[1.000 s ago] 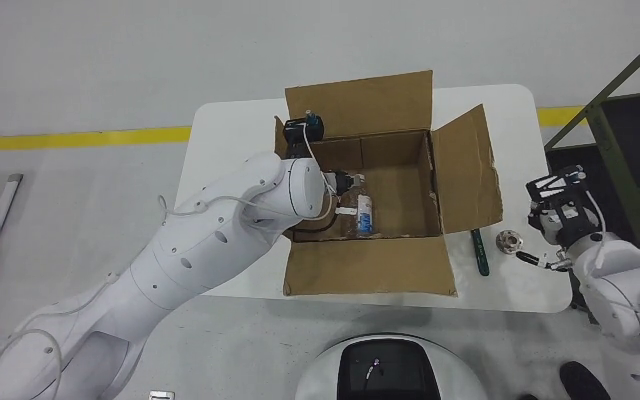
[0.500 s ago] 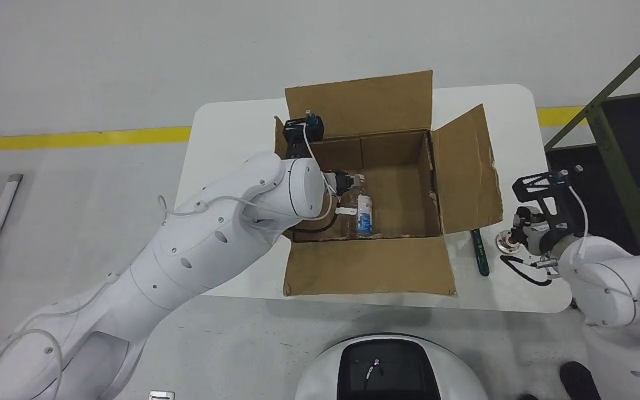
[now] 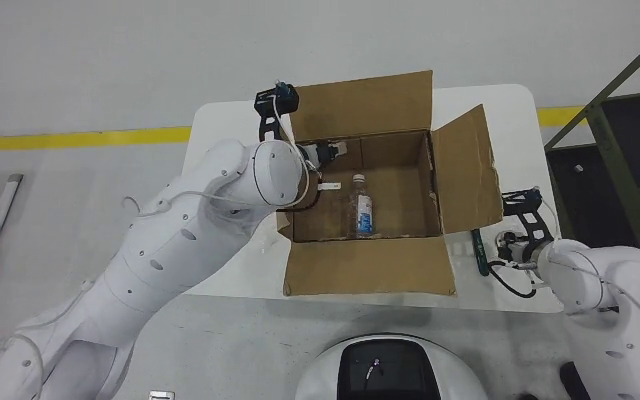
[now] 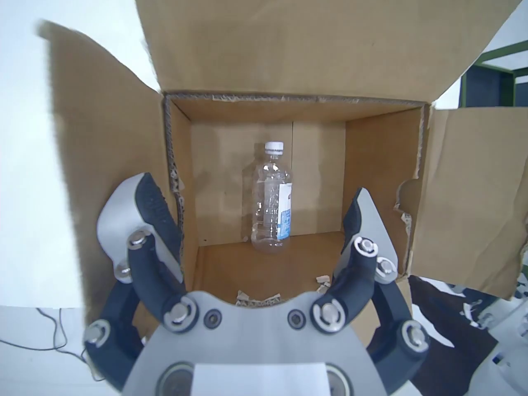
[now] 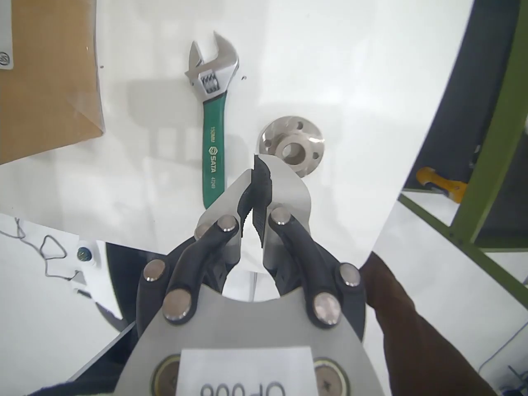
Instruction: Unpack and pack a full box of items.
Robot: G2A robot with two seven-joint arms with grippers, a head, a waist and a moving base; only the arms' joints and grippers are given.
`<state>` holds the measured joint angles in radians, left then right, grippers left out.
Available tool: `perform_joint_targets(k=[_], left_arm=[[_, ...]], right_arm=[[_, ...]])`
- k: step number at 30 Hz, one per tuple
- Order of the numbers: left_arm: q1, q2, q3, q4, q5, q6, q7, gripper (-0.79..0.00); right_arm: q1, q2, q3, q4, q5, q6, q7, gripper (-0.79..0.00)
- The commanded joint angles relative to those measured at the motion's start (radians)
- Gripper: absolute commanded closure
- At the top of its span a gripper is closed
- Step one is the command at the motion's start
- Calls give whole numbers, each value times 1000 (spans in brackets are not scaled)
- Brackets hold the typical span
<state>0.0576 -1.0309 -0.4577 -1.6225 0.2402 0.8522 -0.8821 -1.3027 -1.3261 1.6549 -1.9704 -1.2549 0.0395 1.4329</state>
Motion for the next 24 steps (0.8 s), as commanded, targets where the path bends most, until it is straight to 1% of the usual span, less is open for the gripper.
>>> perform_joint_targets(k=[1,6,8,9,11,12,13,14,18,24], left_arm=[[11,20,-38,-22,23,13,-5,-785],[44,68,-112,-68,84,35,-43,-785],[61,83,-137,-79,101,38,-48,-785],[69,90,-146,-84,113,37,-49,-785],[88,104,-169,-88,118,42,-43,-785],[97,110,-178,-90,120,45,-40,-785],[106,115,-188,-91,121,51,-35,-785],[117,120,-195,-93,121,56,-30,-785],[149,134,-216,-98,108,69,-16,-785],[173,146,-225,-99,122,87,1,-785]], right_arm=[[18,0,-2,20,36,26,33,0],[50,5,-12,36,46,36,72,0],[58,6,-19,36,43,38,74,-31],[60,7,-21,36,46,40,72,-18],[61,9,-30,32,28,35,71,-37],[61,11,-34,30,22,33,71,-114],[61,12,-39,28,8,22,70,-317],[61,13,-41,28,5,20,70,-785],[61,13,-41,28,5,20,70,-785],[59,13,-40,28,6,20,61,-785]])
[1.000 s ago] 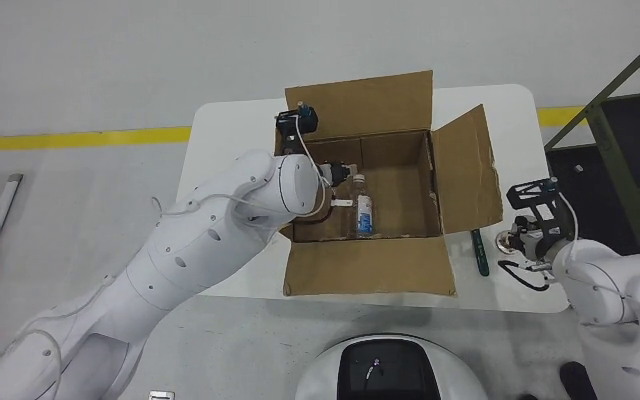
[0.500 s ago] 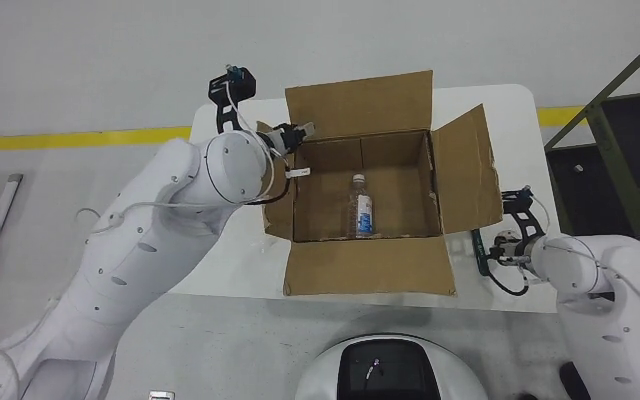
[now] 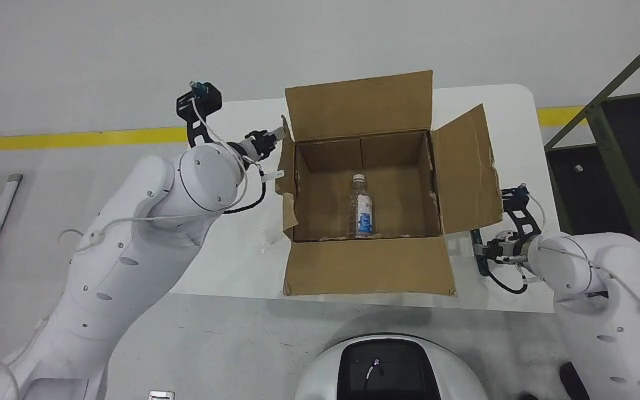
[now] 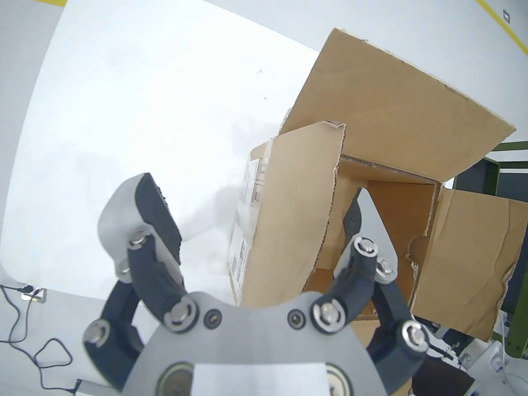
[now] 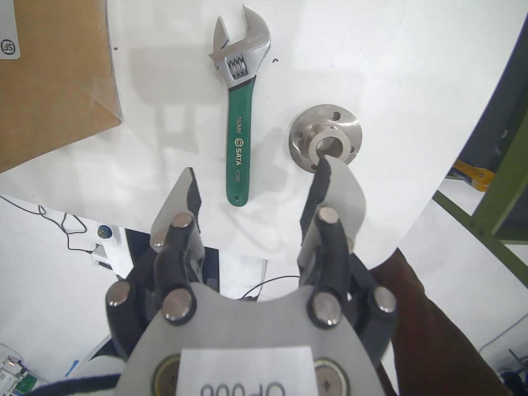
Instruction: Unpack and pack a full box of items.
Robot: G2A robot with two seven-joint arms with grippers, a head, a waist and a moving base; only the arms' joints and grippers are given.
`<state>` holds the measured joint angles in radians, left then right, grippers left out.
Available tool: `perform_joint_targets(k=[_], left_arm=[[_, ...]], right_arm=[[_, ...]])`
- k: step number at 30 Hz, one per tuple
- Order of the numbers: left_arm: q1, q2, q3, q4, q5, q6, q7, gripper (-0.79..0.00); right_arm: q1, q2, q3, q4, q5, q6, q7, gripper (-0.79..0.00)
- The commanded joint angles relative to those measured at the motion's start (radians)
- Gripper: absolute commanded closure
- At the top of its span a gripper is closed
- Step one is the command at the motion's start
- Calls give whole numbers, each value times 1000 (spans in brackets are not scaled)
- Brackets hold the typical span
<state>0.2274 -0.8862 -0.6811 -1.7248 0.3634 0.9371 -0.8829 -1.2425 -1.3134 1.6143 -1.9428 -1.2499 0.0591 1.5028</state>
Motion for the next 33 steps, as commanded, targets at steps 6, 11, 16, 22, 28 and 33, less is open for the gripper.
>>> perform_joint_targets(k=[6,11,16,22,28,33], left_arm=[[18,10,-3,34,-5,16,16,-785],[22,6,17,43,-5,20,20,-785],[18,0,38,65,-6,24,24,-785],[16,-4,50,113,-24,36,36,-785],[19,2,51,148,-39,47,47,-785],[18,6,70,176,-51,44,44,-785]], right_arm=[[-12,3,3,18,11,12,-67,-785],[4,4,-35,42,7,30,-79,-566],[24,4,-73,62,-8,37,-80,-376],[36,6,-97,80,-19,39,-80,-551],[41,10,-103,86,-31,44,-73,-508],[47,12,-110,90,-39,50,-72,-483]])
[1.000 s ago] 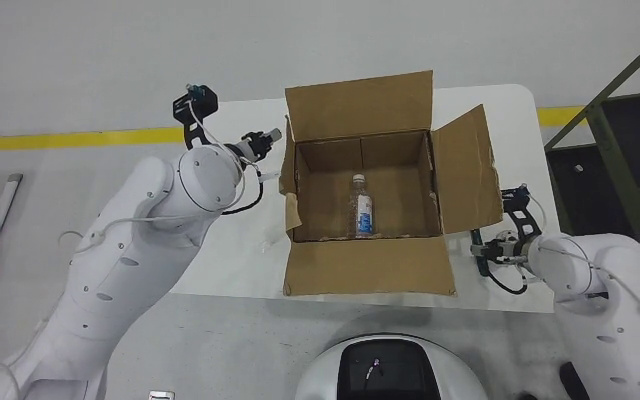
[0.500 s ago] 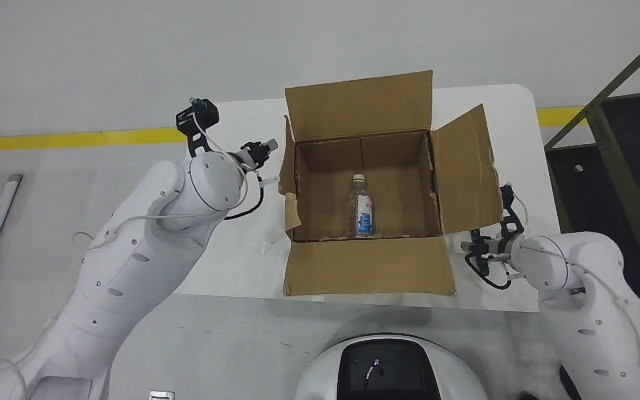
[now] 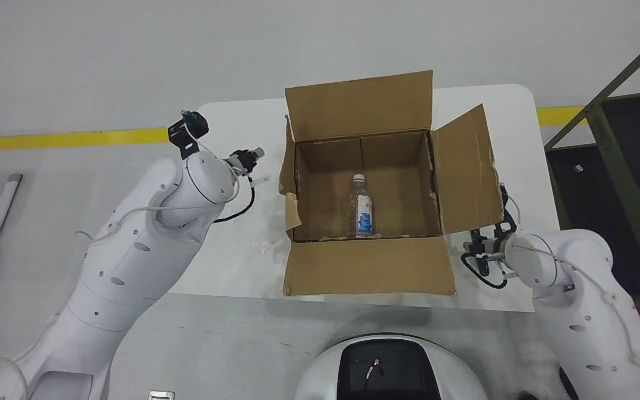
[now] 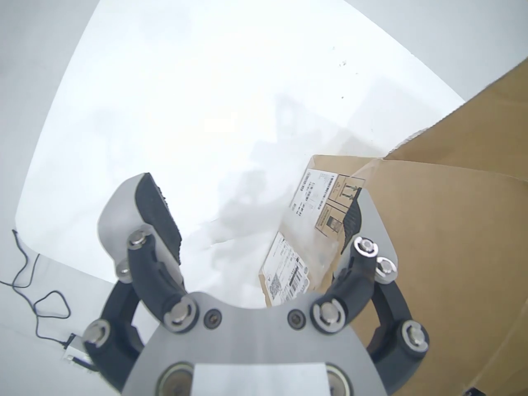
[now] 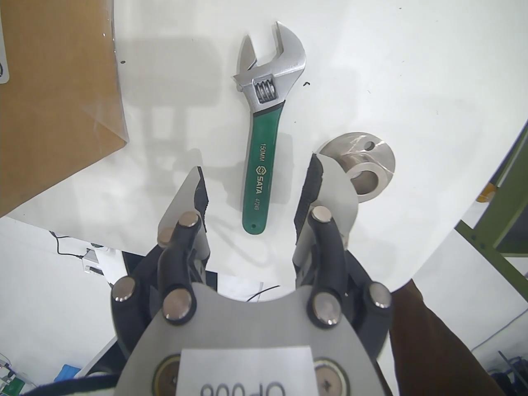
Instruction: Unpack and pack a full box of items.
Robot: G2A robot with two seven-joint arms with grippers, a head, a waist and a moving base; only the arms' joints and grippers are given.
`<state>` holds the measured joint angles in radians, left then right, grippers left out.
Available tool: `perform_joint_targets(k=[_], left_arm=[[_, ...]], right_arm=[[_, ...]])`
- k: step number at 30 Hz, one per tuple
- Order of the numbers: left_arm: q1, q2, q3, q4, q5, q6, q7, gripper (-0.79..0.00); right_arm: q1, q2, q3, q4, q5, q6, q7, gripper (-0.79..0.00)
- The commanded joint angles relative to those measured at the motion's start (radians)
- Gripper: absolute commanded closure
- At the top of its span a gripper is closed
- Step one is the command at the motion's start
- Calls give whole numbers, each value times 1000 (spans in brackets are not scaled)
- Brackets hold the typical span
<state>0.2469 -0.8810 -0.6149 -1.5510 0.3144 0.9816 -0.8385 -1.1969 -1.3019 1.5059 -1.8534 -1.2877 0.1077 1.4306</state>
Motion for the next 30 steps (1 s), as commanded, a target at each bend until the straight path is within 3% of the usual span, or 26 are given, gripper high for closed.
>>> perform_joint_targets(k=[1,8,30], left_arm=[[-2,1,8,6,-4,0,0,-785],[-10,2,28,18,-20,3,3,-785],[-10,2,28,18,-20,3,3,-785]], right_arm=[[2,1,-3,2,-3,3,0,-480],[5,3,-20,23,-25,10,-7,-388],[10,8,-42,61,-41,23,-28,-376]])
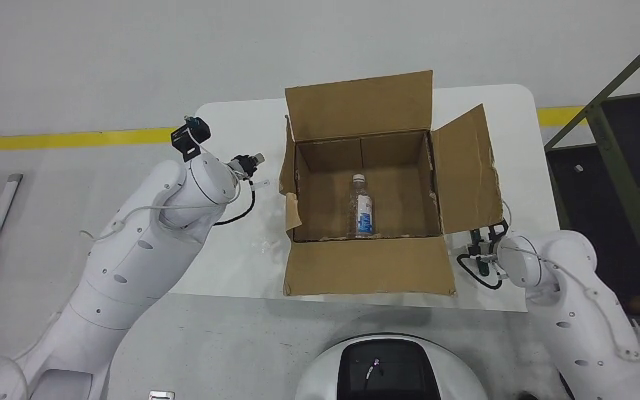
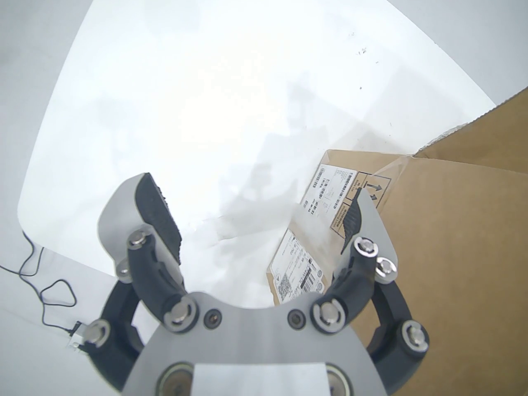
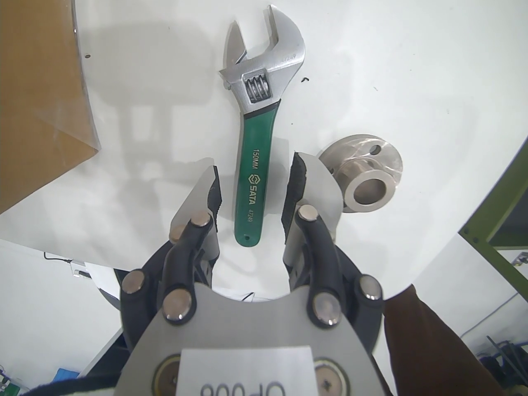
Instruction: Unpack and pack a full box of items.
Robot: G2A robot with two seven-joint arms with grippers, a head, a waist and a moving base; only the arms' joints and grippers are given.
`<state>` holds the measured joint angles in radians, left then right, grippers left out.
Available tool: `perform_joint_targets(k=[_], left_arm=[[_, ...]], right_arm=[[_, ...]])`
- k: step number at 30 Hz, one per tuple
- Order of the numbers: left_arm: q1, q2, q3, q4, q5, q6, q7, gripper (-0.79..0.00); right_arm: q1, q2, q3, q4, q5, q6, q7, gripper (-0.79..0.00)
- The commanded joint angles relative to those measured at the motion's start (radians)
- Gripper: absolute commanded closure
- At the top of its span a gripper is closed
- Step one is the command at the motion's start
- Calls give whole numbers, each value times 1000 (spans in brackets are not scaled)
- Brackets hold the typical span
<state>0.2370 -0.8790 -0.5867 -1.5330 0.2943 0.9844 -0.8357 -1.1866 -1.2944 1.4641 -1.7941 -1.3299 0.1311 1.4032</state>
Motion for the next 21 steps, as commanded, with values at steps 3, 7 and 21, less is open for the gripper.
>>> perform_joint_targets(k=[3,7,21], left_arm=[[0,0,0,0,0,0,0,-785],[0,0,0,0,0,0,0,-785],[0,0,0,0,0,0,0,-785]], right_arm=[[-1,1,-3,7,0,0,-4,-372],[1,1,-5,15,2,1,-6,-366],[-1,5,-3,2,8,8,-1,-339]])
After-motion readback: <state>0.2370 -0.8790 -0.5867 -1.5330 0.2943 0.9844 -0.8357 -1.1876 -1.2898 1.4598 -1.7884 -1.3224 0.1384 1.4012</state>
